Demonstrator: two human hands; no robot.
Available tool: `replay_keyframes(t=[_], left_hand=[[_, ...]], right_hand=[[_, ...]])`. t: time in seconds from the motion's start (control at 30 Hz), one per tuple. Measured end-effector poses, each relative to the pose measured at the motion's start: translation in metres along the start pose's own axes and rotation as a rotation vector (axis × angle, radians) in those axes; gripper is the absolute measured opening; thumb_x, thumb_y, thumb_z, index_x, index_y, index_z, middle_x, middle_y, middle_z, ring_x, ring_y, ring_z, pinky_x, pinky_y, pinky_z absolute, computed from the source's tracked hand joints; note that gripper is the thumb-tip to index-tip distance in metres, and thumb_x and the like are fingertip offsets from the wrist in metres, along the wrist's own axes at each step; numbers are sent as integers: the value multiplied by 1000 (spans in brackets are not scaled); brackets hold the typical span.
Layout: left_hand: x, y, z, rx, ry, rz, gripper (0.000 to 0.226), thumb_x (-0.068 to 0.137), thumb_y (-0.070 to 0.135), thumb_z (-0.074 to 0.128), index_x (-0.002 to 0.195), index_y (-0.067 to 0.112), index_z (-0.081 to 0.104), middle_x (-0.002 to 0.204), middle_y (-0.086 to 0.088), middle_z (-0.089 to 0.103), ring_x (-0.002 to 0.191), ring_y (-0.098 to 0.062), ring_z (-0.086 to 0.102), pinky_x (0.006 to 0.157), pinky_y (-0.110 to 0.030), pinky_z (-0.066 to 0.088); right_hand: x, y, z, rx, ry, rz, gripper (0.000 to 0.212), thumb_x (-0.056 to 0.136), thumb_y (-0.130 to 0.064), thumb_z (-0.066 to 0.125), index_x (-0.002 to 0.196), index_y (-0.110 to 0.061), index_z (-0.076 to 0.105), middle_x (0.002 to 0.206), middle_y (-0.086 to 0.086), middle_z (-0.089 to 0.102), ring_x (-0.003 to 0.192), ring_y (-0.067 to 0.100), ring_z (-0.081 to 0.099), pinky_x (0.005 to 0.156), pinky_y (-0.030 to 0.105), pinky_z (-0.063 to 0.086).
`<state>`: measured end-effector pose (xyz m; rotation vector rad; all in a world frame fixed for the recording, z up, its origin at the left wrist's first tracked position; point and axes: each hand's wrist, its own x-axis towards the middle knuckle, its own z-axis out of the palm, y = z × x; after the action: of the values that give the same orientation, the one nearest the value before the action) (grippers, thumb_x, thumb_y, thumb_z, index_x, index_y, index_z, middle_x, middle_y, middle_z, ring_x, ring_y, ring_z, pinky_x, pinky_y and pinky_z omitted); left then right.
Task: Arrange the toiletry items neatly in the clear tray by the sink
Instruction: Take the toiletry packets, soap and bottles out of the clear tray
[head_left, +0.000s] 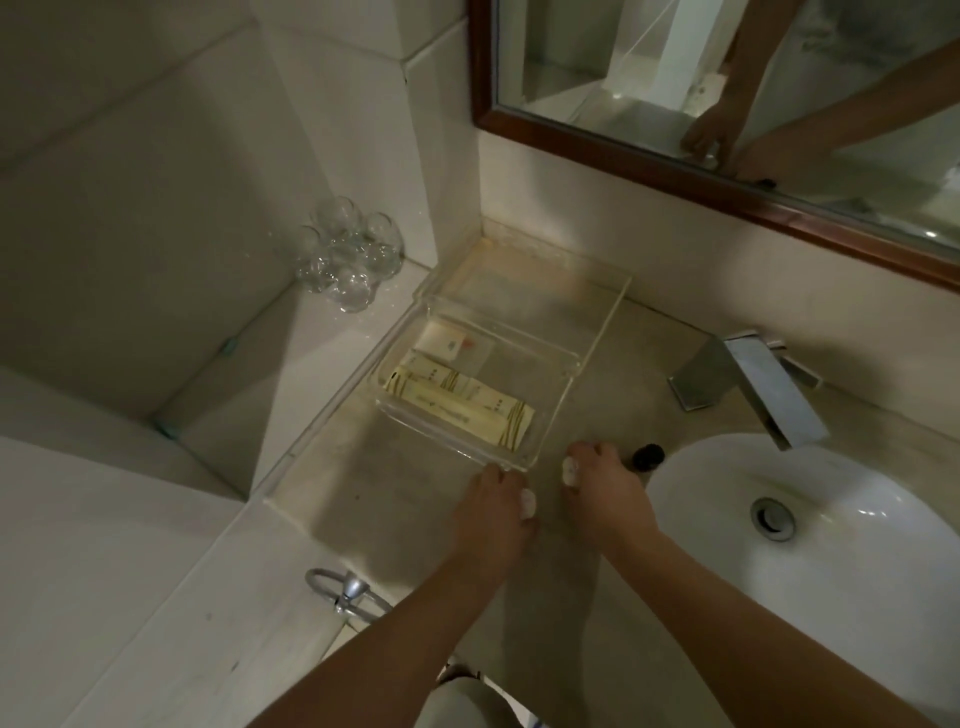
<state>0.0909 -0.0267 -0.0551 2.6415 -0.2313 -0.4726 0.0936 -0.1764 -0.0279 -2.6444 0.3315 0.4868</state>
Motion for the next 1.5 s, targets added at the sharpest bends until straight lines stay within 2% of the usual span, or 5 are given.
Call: replay_keyframes(t=[0.3,0.47,0.8,1.3,1.5], left_hand=[[-6,-14,-57,-269,26,153,48,78,47,55,120,26,58,106,4,52,91,-14,57,78,-29,49],[28,-15,-85,-364,19,146,40,80,39,68,117,26,60,105,7,47,89,-9,55,82,-28,50],[95,8,-75,-111,133,107,41,76,41,70,110,21,60,106,-2,62,99,-22,57,81,-37,48],[144,28,-54,-213,88,28,31,74,29,75,97,15,60,101,-6,59,95,-25,58,75,-33,43],[149,10,-60,-210,0,85,43,80,30,69,117,11,58,115,-9,58,103,-26,57,85,-36,47]], right_hand=[[-9,-20,-13,162,139,21,41,86,-40,63,123,-26,54,113,-1,52,91,21,60,69,28,43],[2,-32,-16,223,177,25,42,86,-38,65,124,-25,55,113,-2,53,90,17,58,70,27,42],[46,-39,-34,312,304,96,38,84,-34,65,120,-25,58,110,-1,57,91,17,60,78,33,50],[45,-36,-28,346,310,136,31,84,-38,64,113,-29,58,99,-8,56,85,12,59,77,32,52],[44,-44,-26,304,299,102,38,84,-37,66,119,-27,55,107,-6,59,90,14,62,78,34,53]])
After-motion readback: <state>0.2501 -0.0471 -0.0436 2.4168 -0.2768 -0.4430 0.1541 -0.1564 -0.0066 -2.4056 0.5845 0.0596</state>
